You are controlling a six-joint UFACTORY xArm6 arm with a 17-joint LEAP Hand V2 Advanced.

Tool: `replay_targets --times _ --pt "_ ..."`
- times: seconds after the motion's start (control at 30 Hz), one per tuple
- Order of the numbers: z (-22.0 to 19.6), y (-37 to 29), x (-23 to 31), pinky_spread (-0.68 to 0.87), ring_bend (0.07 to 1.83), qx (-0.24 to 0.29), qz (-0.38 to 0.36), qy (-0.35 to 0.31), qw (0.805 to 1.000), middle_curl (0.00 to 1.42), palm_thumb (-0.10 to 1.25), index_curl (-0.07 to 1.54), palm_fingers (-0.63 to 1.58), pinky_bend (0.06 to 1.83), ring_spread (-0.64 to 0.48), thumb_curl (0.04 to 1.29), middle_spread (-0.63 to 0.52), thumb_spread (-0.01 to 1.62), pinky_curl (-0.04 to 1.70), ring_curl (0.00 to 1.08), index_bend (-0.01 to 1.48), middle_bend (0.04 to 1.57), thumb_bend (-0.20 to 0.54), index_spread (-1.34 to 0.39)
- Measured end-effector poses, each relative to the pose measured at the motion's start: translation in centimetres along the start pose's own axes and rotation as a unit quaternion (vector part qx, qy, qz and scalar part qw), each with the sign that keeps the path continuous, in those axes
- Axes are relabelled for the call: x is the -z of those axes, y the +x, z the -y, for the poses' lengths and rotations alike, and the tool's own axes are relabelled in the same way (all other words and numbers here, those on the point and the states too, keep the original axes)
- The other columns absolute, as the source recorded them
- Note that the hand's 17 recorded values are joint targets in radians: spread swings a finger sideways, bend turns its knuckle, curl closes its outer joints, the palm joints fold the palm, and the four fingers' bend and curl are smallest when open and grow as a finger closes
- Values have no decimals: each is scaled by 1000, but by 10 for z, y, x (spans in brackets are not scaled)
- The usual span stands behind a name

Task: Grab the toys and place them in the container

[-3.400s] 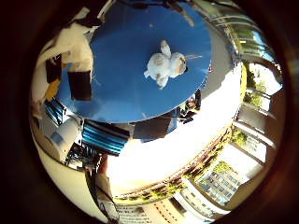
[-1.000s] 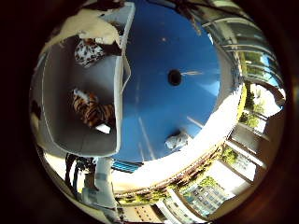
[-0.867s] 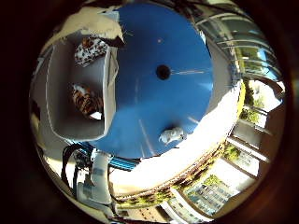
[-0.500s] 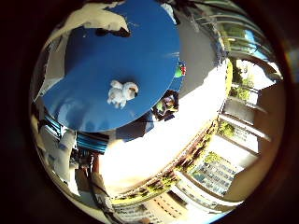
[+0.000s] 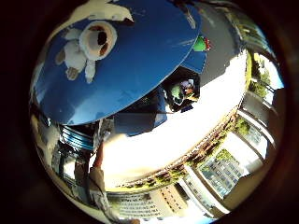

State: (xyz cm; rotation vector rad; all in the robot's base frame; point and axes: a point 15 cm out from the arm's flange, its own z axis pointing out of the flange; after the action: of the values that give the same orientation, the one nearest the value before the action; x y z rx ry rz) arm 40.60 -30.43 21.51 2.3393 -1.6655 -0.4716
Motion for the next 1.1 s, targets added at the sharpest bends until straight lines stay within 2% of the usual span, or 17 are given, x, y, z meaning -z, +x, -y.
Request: replay_targets --times 0.43,0.53,0.6,0.7,0.73,0.77,0.83,0.93,1.1 --pt "70 0 -59 397 298 55 -31 -47 997 307 748 306 6 432 249 420 26 1088 227 300 206 171 -25 -292" --pt "72 0 -59 378 323 52 -41 -56 996 319 764 309 174 376 232 421 11 1081 205 299 217 203 -24 -230" --pt "72 2 -58 367 394 51 -49 -61 996 335 776 314 372 359 227 421 -4 1076 190 313 218 227 -24 -212" --pt "76 5 -56 334 612 52 -56 -53 996 402 800 302 742 393 183 427 -57 1070 189 381 150 383 -23 -243" --pt "78 6 -54 332 664 52 -61 -48 996 418 807 295 789 402 177 430 -65 1067 189 398 132 419 -21 -252" --pt "79 8 -53 328 809 51 -63 -45 996 469 819 276 912 407 158 435 -76 1064 189 454 100 536 -18 -285" --pt "79 10 -53 318 991 50 -64 -42 996 547 846 248 910 452 116 448 -112 1060 206 541 98 666 -16 -337" --pt "79 19 -51 325 1134 43 -69 -26 996 632 872 224 935 580 69 463 -145 1055 245 629 137 790 -12 -404" --pt "71 29 -42 314 1217 18 -57 14 998 788 978 189 1092 1052 -19 528 -203 1039 403 724 233 969 5 -583"
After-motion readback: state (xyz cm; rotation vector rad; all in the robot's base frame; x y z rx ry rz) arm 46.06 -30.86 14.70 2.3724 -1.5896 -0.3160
